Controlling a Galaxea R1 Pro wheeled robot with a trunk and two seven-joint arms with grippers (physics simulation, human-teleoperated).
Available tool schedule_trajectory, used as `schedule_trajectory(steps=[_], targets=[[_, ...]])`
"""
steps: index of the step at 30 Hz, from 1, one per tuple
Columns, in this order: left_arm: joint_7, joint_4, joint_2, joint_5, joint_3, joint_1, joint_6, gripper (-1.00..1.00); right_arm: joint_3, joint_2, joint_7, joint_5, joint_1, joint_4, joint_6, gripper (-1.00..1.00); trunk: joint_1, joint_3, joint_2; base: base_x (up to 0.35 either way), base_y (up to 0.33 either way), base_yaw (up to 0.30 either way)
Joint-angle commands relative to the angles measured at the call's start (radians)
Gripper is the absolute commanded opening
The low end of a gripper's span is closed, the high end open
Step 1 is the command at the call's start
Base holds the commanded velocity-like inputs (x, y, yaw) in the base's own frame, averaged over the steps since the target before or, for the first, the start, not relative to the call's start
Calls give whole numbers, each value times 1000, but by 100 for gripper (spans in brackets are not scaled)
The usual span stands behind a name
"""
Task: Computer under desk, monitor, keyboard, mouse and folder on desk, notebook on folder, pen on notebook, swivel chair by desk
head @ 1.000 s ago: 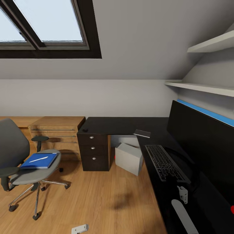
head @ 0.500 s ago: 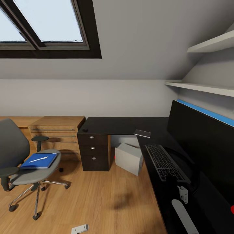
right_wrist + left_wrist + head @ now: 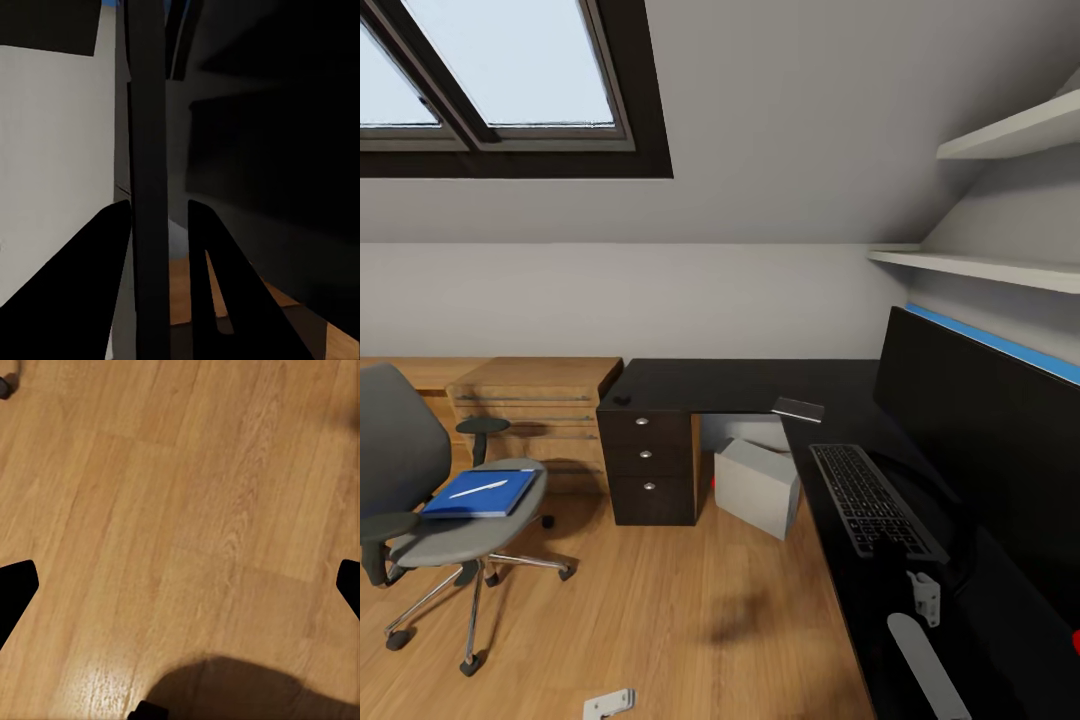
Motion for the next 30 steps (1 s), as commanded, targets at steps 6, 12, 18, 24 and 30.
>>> schedule_trajectory(steps=[6, 12, 18, 24, 30], targets=[[4, 0, -2, 11, -9, -1, -3, 100, 2, 0, -3, -5, -1, -2, -10, -100, 0, -1, -1, 0, 0, 0], [4, 0, -2, 11, -9, -1, -3, 100, 3, 0, -4, -8, -1, -2, -8, -100, 0, -1, -1, 0, 0, 0], [4, 0, -2, 11, -9, -1, -2, 100, 3, -2, -8, -12, -1, -2, 0, -100, 0, -1, -1, 0, 0, 0], [4, 0, -2, 11, -9, -1, -2, 100, 3, -3, -9, -12, -1, -2, 1, -100, 0, -1, -1, 0, 0, 0], [4, 0, -2, 11, -9, -1, -2, 100, 0, -1, -8, -15, -1, -1, -1, -100, 0, -1, -1, 0, 0, 0]])
